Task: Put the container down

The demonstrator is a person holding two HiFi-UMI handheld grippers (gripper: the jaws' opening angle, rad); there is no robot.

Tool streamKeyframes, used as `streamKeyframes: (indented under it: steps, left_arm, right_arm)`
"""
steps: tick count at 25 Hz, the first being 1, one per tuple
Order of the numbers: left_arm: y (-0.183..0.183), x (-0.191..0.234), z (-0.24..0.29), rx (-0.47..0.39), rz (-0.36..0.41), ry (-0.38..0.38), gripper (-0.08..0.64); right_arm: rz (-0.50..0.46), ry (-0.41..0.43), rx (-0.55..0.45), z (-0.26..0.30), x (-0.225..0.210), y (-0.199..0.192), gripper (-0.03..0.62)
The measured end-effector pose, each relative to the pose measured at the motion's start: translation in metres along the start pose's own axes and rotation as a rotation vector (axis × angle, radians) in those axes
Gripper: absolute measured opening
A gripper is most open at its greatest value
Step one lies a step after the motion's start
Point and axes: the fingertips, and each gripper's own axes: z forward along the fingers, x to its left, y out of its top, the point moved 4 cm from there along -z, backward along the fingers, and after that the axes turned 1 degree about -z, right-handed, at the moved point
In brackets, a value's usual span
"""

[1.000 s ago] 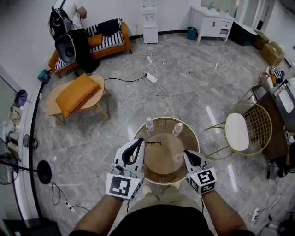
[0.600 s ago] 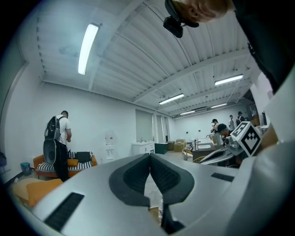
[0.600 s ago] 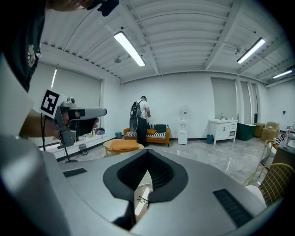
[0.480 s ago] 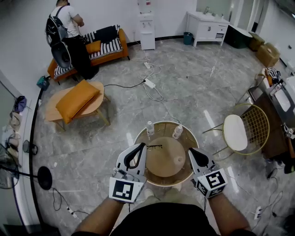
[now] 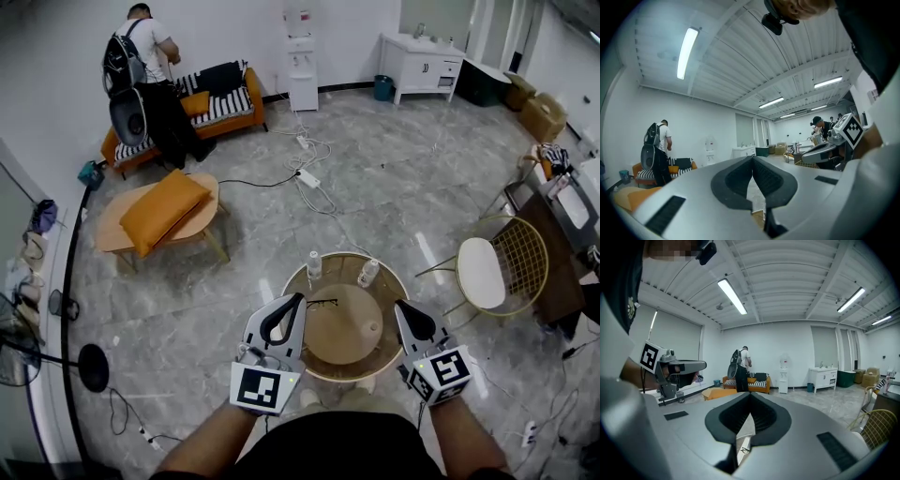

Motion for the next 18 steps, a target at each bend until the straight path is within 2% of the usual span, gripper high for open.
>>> streamKeyframes:
  steps: [4, 8, 12, 18]
  left_arm:
    - [0.002, 0.007, -0.013, 0.001, -0.002, -0.013, 0.015]
    - [0.000, 0.015, -0.017, -0.005, -0.007, -0.022, 0.015]
    - [0.001, 0.019, -0.016, 0.000, -0.015, -0.036, 0.015]
    - [-0.001, 0.018, -0.010, -0.006, -0.005, -0.057, 0.015]
  right_arm:
    - [-0.042, -0.005, -0.005, 0.001, 0.019, 0.006, 0.014]
    - [-0.038, -0.024, -0.002, 0.003, 0.029, 0.005, 0.014]
    - [-0.018, -0.044, 0.008, 0.002, 0.032, 0.003, 0.014]
    - [-0.040, -0.049, 0.020, 0.007, 0.028, -0.004, 0.014]
